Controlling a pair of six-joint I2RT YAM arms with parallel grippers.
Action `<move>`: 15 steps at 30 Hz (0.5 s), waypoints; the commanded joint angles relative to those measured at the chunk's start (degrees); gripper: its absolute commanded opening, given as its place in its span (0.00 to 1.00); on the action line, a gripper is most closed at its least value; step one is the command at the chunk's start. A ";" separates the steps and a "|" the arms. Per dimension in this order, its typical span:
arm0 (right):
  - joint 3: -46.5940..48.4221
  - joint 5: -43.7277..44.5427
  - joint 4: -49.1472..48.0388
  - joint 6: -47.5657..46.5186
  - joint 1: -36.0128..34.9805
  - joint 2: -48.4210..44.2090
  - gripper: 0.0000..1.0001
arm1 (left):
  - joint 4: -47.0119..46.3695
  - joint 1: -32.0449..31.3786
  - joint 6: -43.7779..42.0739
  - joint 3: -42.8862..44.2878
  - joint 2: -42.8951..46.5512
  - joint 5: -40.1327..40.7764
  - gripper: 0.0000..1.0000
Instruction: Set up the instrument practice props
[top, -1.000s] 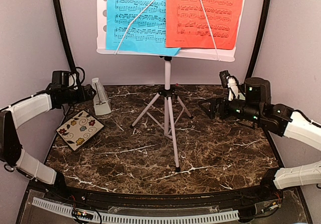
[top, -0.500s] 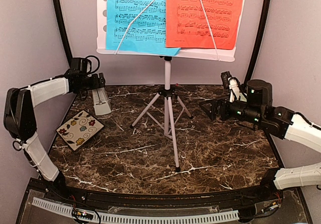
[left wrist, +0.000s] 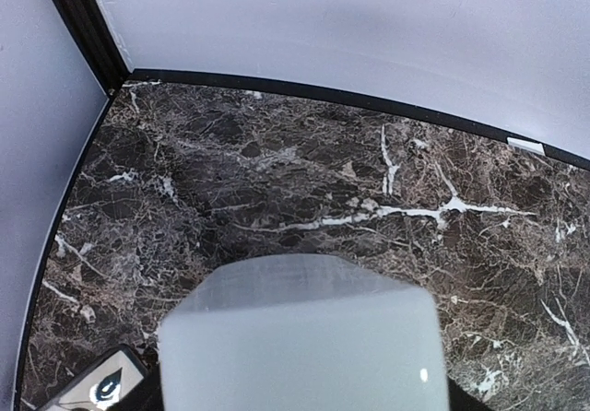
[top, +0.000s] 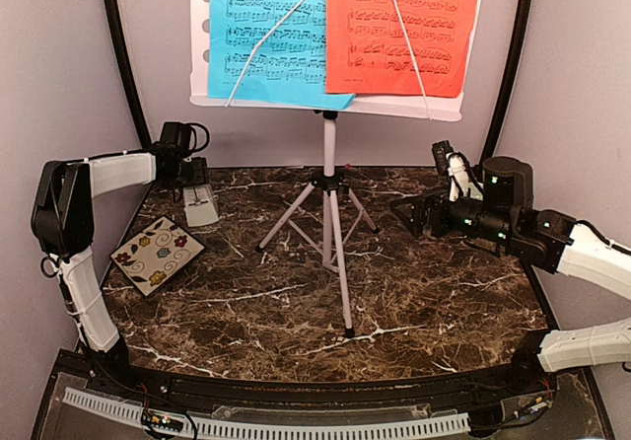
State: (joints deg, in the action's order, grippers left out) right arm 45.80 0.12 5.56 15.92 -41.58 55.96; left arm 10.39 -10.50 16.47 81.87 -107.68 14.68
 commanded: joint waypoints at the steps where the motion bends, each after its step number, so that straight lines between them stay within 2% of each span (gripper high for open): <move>1: 1.87 0.23 -0.89 -1.73 -0.42 1.76 1.00 | 0.67 -1.24 0.02 0.50 2.64 1.83 0.65; 11: 5.92 2.27 0.72 -2.30 -0.43 5.38 1.00 | 0.25 -5.50 -1.55 -1.33 10.35 -0.32 0.54; 15: 7.75 1.89 1.52 -2.39 -0.43 6.62 1.00 | 0.38 -7.68 -1.66 -2.88 12.57 -1.01 0.53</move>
State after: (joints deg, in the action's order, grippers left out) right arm 50.43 1.41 7.38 14.00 -41.60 61.76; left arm 13.80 -16.56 15.53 79.85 -102.32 14.44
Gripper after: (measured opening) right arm 0.999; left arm 0.662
